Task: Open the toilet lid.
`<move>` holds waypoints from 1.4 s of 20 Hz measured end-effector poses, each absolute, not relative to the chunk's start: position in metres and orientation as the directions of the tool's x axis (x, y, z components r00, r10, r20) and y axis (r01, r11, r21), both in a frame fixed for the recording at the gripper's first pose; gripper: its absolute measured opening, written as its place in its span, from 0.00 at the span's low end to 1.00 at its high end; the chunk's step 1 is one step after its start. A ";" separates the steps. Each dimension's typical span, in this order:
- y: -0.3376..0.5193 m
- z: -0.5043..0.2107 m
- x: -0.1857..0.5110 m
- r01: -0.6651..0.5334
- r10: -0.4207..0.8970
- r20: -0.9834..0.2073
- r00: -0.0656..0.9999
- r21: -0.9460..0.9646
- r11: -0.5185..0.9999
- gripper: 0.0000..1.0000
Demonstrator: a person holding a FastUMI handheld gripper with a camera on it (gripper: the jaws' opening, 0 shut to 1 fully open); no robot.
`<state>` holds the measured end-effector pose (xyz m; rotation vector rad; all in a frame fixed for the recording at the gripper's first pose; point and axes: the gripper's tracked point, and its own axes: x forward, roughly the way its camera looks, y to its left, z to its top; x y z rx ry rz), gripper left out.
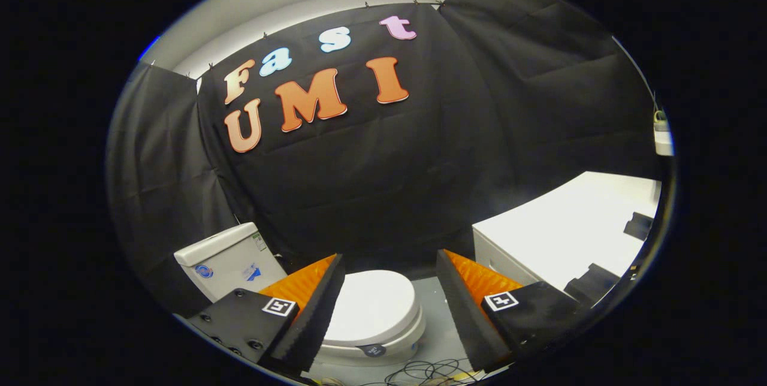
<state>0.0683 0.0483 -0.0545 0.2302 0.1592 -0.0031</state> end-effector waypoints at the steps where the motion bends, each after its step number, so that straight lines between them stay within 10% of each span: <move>1: 0.056 -0.065 0.068 0.023 0.025 -0.182 0.983 0.260 0.965 0.98; 28: 0.076 -0.333 0.086 0.353 0.164 -0.523 0.836 0.743 0.568 0.99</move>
